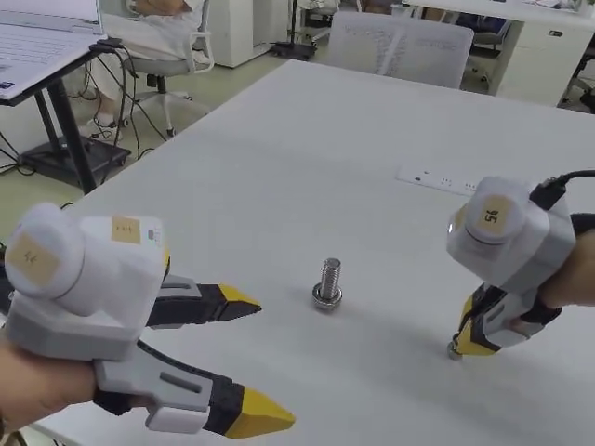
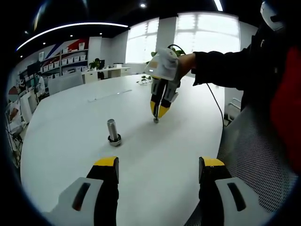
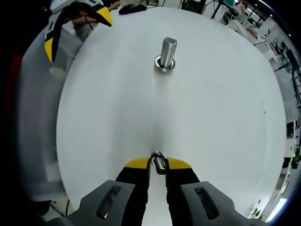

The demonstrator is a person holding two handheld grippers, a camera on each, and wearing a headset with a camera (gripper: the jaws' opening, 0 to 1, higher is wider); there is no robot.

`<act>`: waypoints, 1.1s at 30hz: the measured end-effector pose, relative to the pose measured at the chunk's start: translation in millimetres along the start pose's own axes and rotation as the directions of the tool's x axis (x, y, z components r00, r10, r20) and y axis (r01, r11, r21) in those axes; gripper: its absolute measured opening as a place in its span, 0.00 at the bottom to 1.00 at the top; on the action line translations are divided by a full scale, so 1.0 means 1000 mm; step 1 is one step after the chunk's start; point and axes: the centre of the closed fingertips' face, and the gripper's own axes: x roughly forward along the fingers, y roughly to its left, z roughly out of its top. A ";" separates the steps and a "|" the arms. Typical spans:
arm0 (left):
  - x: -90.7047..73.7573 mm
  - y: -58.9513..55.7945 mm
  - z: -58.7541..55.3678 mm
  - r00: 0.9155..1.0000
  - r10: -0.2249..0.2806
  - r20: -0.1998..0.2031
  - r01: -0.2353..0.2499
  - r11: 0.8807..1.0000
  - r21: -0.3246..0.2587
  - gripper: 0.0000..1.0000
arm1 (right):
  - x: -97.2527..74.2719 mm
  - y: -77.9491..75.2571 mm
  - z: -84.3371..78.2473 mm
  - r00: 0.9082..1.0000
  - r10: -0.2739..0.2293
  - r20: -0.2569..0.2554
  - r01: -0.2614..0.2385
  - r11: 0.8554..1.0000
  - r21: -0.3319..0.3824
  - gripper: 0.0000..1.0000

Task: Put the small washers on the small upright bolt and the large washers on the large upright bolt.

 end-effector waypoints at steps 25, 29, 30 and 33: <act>0.001 0.002 -0.002 1.000 0.002 -0.008 -0.002 1.000 -0.002 0.68 | 0.007 0.001 0.000 1.000 0.028 0.000 -0.028 0.999 0.027 0.15; 0.001 0.001 -0.002 1.000 0.003 -0.006 -0.003 1.000 -0.002 0.68 | 0.008 0.002 -0.002 1.000 0.027 -0.013 -0.027 0.999 0.020 0.16; 0.001 0.001 -0.002 1.000 0.003 -0.006 -0.003 1.000 -0.002 0.68 | 0.008 0.002 -0.002 1.000 0.026 -0.013 -0.026 1.000 0.018 0.16; 0.001 0.001 -0.002 1.000 0.002 -0.006 -0.002 1.000 -0.002 0.68 | 0.008 0.001 -0.002 1.000 0.026 -0.012 -0.026 1.000 0.017 0.16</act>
